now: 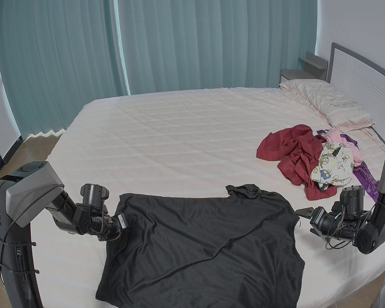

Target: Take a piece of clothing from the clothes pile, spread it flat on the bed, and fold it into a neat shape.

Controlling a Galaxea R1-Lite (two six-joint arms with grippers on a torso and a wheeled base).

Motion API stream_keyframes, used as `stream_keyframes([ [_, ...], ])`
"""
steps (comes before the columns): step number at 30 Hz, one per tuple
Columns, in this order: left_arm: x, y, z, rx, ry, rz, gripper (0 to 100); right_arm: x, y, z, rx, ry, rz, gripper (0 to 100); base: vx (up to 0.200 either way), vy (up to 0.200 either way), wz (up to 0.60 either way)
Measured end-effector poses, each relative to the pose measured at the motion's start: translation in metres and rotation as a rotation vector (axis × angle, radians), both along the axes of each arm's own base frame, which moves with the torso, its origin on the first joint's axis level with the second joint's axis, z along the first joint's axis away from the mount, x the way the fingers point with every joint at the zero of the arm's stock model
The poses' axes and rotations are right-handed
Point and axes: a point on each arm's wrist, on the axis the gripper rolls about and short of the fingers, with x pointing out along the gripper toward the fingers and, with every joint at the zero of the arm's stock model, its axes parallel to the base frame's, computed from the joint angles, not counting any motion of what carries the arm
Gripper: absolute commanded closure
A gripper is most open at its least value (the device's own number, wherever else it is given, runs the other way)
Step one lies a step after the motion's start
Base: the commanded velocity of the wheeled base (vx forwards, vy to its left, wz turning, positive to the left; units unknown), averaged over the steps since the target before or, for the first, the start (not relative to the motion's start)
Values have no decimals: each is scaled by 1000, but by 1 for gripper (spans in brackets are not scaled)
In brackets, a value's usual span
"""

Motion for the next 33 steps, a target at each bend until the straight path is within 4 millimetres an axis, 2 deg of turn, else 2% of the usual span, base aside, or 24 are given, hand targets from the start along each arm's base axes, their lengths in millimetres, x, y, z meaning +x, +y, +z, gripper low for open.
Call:
stream_keyframes([
  [7,1,7,3,7,-5,11,100,0,0,-1,0,2,-1,0,0,0,0],
  [22,10,53,16,32,-58,84,100,0,0,-1,0,4,0,0,0,0,0],
  [33,16,70,16,34,-55,120,100,0,0,-1,0,2,-1,0,0,0,0],
])
